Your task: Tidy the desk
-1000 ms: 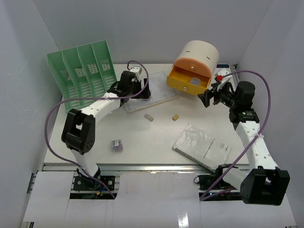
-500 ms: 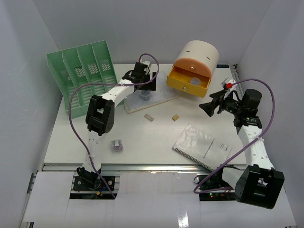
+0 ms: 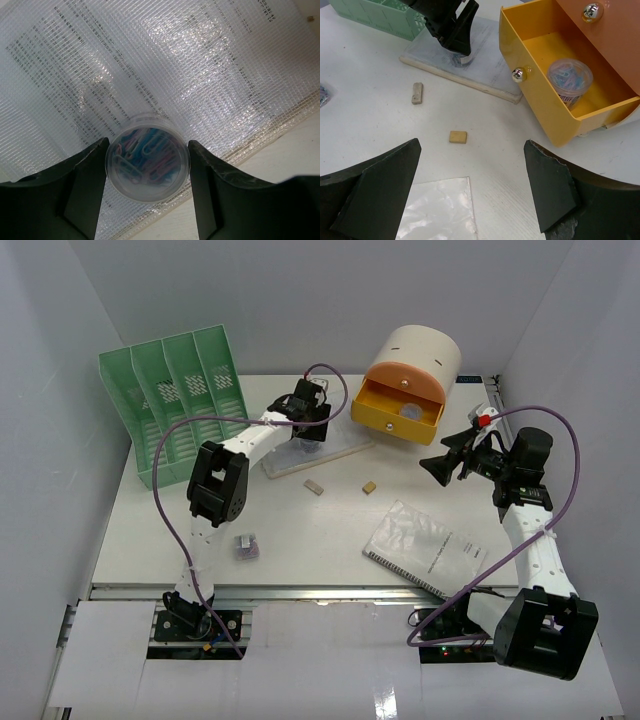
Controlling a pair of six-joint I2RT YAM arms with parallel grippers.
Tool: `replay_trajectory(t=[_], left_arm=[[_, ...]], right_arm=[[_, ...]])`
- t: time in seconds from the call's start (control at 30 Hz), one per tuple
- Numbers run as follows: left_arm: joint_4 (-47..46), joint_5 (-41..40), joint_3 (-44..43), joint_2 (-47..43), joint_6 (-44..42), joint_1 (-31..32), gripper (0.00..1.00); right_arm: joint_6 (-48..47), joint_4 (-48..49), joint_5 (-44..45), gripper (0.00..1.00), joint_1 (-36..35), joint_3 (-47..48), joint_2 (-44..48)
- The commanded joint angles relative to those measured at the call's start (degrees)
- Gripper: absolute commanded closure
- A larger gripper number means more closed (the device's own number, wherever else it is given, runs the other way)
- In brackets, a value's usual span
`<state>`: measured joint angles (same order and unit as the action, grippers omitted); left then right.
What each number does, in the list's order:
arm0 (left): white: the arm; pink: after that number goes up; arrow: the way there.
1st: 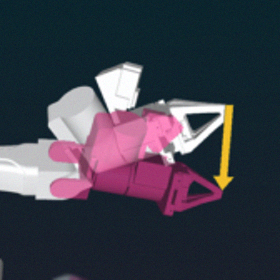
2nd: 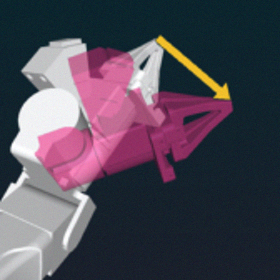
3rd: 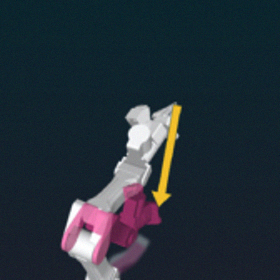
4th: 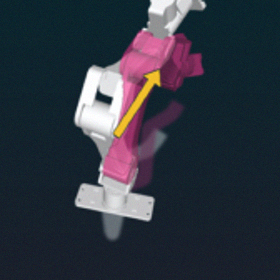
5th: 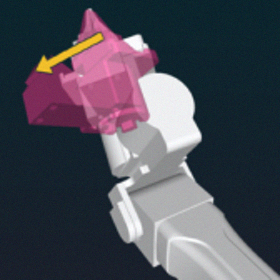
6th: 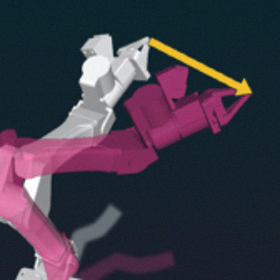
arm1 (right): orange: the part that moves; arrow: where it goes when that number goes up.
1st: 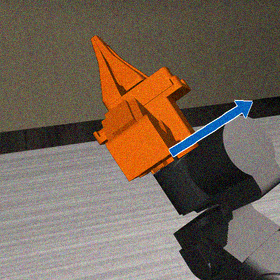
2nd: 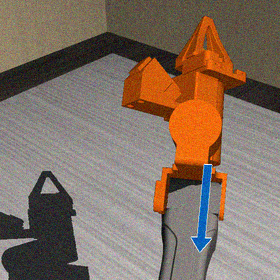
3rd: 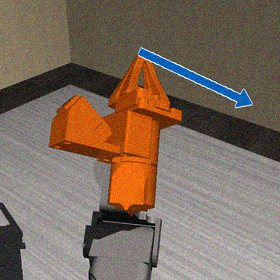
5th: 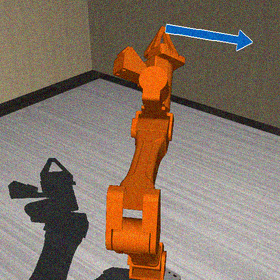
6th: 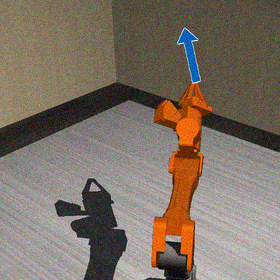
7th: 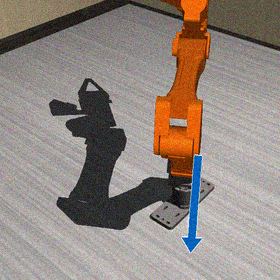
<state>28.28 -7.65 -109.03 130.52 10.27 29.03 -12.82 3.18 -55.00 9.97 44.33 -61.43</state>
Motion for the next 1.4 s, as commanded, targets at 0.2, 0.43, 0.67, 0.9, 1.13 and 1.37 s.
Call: replay_trajectory(t=[0.2, 0.43, 0.67, 0.9, 1.13, 1.37], left_arm=[[0.62, 0.25, -0.08, -6.06, 0.05, 0.54, 0.81], [-5.22, 7.47, 1.75, -21.08, 5.67, 3.75, 0.96], [-14.91, 10.74, 2.23, -25.49, 9.88, 9.07, 0.98], [-15.25, 6.78, -17.74, -12.38, 7.20, 13.62, 0.97], [-17.82, -2.19, -26.18, -2.71, 1.02, 14.10, 0.96], [-18.96, -3.93, -24.26, -0.98, -2.07, 14.09, 0.94]], right_arm=[[0.71, 2.29, -2.38, 0.10, 2.28, -0.45, 1.35], [1.12, 2.43, -2.74, 0.10, 4.80, -0.38, 2.82], [2.00, 2.56, -3.16, 0.10, 8.60, -0.67, 4.35], [4.35, 4.20, -6.08, 0.10, 12.59, -1.41, 4.68], [7.59, 6.89, -10.14, 0.09, 16.80, -2.69, 4.98], [7.90, 7.05, -11.09, 0.09, 17.54, -2.67, 4.56]])
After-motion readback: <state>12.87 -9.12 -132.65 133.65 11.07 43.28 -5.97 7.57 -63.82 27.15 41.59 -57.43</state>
